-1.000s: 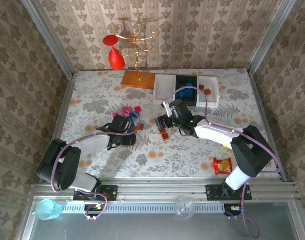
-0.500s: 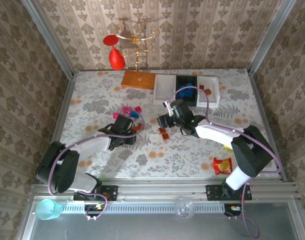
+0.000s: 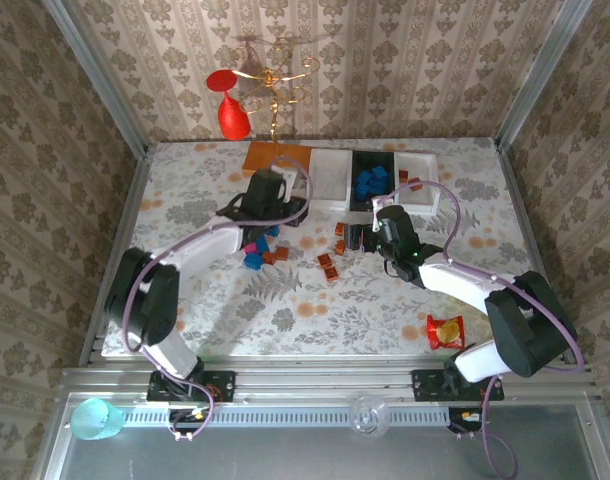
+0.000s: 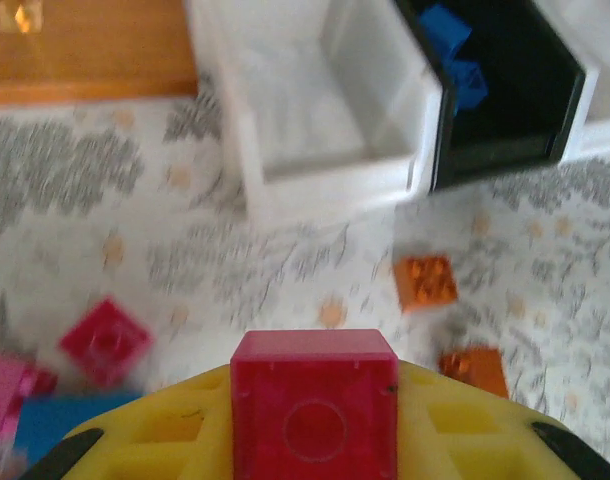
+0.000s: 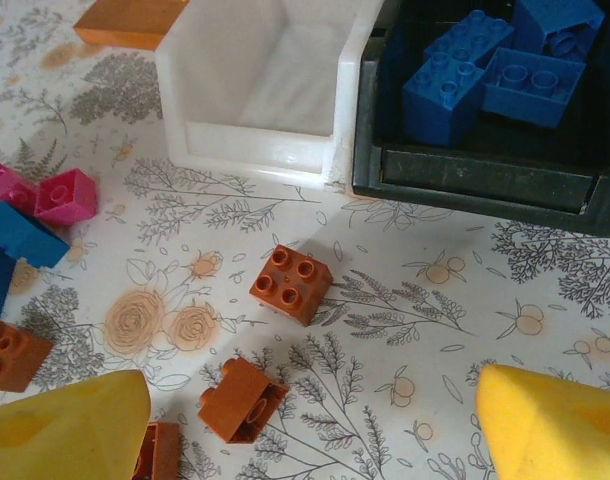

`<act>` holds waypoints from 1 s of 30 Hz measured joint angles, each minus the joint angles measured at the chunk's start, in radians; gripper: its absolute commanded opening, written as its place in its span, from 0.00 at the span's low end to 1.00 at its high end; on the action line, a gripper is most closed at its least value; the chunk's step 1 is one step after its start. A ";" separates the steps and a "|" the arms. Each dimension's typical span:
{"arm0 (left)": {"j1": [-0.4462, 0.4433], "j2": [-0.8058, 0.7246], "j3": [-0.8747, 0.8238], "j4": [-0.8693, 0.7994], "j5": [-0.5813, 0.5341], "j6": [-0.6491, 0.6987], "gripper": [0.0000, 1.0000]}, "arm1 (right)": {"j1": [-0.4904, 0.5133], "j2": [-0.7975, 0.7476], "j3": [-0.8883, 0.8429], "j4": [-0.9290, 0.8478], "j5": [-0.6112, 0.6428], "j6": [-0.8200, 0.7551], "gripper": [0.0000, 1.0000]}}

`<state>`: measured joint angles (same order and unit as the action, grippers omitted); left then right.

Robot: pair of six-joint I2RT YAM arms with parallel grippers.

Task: Sort the legos into containers by color
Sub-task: Place the lego in the container, then pick up the lego from the middle-left of the table.

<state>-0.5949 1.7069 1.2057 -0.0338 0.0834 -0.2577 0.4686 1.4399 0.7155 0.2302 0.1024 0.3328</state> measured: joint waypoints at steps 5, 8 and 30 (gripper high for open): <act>0.000 0.236 0.282 -0.029 0.000 0.056 0.35 | 0.001 -0.004 -0.023 0.035 -0.003 0.019 0.90; 0.000 0.383 0.460 -0.067 -0.004 0.089 0.36 | 0.001 -0.009 -0.024 0.039 -0.004 0.020 0.91; 0.009 0.340 0.554 -0.323 -0.050 0.195 0.65 | 0.031 -0.142 -0.084 0.044 0.005 -0.034 0.93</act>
<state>-0.5861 2.0464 1.7599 -0.3569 0.0330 -0.0631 0.4995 1.2976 0.6312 0.2745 0.1074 0.2989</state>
